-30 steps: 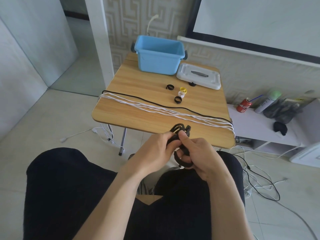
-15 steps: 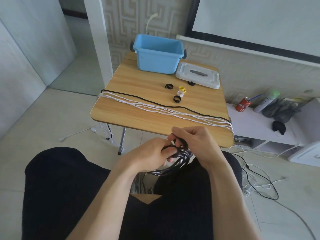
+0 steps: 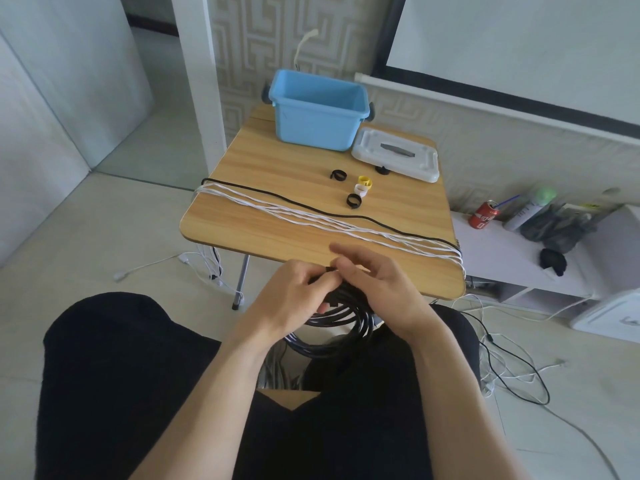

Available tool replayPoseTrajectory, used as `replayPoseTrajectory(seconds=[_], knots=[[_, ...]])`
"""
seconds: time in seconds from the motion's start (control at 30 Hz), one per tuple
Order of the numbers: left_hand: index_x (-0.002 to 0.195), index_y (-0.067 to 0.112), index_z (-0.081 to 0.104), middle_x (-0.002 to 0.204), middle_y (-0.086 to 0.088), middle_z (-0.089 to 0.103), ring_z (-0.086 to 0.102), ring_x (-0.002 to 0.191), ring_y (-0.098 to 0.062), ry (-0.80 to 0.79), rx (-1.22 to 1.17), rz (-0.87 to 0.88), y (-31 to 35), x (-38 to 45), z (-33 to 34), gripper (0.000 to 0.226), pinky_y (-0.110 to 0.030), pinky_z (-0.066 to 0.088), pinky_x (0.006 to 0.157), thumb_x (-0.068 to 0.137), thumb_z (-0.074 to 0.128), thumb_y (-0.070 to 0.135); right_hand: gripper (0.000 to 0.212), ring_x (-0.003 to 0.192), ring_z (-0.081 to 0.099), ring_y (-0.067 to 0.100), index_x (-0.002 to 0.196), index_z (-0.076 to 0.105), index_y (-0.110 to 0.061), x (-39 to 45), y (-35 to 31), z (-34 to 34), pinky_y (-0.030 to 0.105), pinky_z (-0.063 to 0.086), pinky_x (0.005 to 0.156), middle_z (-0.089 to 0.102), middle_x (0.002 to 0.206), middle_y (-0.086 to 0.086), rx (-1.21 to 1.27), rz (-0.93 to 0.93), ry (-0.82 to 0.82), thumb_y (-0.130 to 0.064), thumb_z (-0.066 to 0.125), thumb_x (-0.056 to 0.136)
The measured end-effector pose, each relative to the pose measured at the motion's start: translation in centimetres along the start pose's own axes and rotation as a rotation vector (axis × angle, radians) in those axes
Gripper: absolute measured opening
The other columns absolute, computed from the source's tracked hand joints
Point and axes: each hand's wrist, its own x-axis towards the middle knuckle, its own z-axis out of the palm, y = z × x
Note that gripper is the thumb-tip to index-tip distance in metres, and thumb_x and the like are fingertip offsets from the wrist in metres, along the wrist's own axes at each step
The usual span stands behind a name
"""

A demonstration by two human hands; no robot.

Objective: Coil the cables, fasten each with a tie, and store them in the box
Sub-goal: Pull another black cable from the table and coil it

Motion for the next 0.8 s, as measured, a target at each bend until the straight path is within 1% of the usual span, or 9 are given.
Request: replayPoseTrajectory(seconds=[0.1, 0.17, 0.27, 0.43, 0.5, 0.53, 0.6, 0.7, 0.8], knots=[[0.054, 0.014, 0.06, 0.048, -0.001, 0.054, 0.047, 0.039, -0.007, 0.084, -0.014, -0.011, -0.2, 0.3, 0.1, 0.046, -0.018, 0.033, 0.045, 0.099, 0.053, 0.016, 0.018, 0.089, 0.075, 0.023, 0.115, 0.069, -0.017, -0.7, -0.3, -0.1, 0.038, 0.061, 0.082, 0.076, 0.098, 0.005, -0.054, -0.033, 0.024, -0.021, 0.067, 0.097], [0.05, 0.01, 0.057, 0.046, -0.006, 0.052, 0.042, 0.037, -0.011, 0.149, -0.032, -0.008, -0.3, 0.5, 0.1, 0.047, -0.022, 0.031, 0.043, 0.096, 0.052, 0.012, 0.018, 0.087, 0.073, 0.018, 0.108, 0.069, -0.02, -1.1, -0.4, -0.3, 0.036, 0.06, 0.081, 0.075, 0.096, -0.002, -0.165, -0.084, -0.009, -0.021, 0.075, 0.091], [0.052, -0.003, 0.056, 0.042, -0.007, 0.049, 0.04, 0.037, -0.015, 0.199, -0.041, -0.027, -0.6, 0.7, 0.0, 0.045, -0.025, 0.031, 0.042, 0.095, 0.052, 0.011, 0.027, 0.084, 0.07, 0.008, 0.104, 0.07, -0.026, -1.3, -0.4, 0.0, 0.024, 0.058, 0.076, 0.073, 0.091, -0.01, -0.378, -0.153, -0.012, -0.025, 0.083, 0.082], [0.059, -0.001, 0.06, 0.046, -0.008, 0.052, 0.046, 0.041, -0.015, 0.218, -0.094, -0.183, -0.4, 1.2, 0.1, 0.046, -0.022, 0.038, 0.043, 0.099, 0.045, 0.016, 0.025, 0.085, 0.061, 0.004, 0.103, 0.071, -0.024, -0.8, -0.3, 1.0, 0.012, 0.047, 0.074, 0.067, 0.093, -0.011, -0.584, -0.306, 0.066, -0.028, 0.083, 0.081], [0.06, 0.003, 0.058, 0.049, -0.007, 0.053, 0.05, 0.047, -0.013, 0.201, -0.091, -0.261, -0.4, 1.5, 0.0, 0.044, -0.02, 0.04, 0.049, 0.099, 0.044, 0.019, 0.028, 0.085, 0.058, 0.003, 0.107, 0.071, -0.021, -0.5, 0.1, 1.1, 0.011, 0.045, 0.075, 0.063, 0.095, -0.01, -0.619, -0.36, 0.059, -0.024, 0.083, 0.081], [0.064, 0.003, 0.059, 0.054, -0.008, 0.055, 0.052, 0.053, -0.016, 0.189, -0.089, -0.285, -0.5, 1.7, -0.1, 0.041, -0.024, 0.041, 0.055, 0.098, 0.045, 0.021, 0.029, 0.085, 0.058, 0.003, 0.109, 0.072, -0.019, -0.4, 0.3, 1.2, 0.01, 0.045, 0.076, 0.061, 0.096, -0.011, -0.627, -0.384, 0.049, -0.021, 0.083, 0.081], [0.075, 0.002, 0.066, 0.066, -0.013, 0.06, 0.058, 0.067, -0.023, 0.161, -0.119, -0.329, -1.1, 2.0, -0.4, 0.036, -0.033, 0.043, 0.067, 0.098, 0.048, 0.023, 0.031, 0.086, 0.058, 0.003, 0.112, 0.072, -0.016, -0.2, 0.5, 1.2, 0.015, 0.049, 0.077, 0.059, 0.097, -0.012, -0.659, -0.43, 0.024, -0.018, 0.082, 0.082], [0.095, -0.006, 0.071, 0.083, -0.019, 0.065, 0.061, 0.085, -0.031, 0.053, -0.275, -0.34, -1.9, 2.0, -1.4, 0.031, -0.042, 0.046, 0.083, 0.097, 0.055, 0.02, 0.031, 0.088, 0.062, 0.011, 0.113, 0.073, -0.017, 0.2, 0.3, 0.9, 0.034, 0.056, 0.077, 0.062, 0.099, -0.009, -0.699, -0.497, -0.013, -0.017, 0.08, 0.082], [0.107, -0.015, 0.066, 0.096, -0.022, 0.065, 0.06, 0.094, -0.031, -0.144, -0.407, -0.302, -2.3, 1.6, -3.0, 0.042, -0.047, 0.044, 0.093, 0.092, 0.066, 0.024, 0.027, 0.089, 0.063, 0.014, 0.107, 0.074, -0.017, 0.5, -0.2, 0.3, 0.043, 0.054, 0.08, 0.067, 0.099, -0.005, -0.751, -0.6, -0.052, -0.017, 0.081, 0.081]])
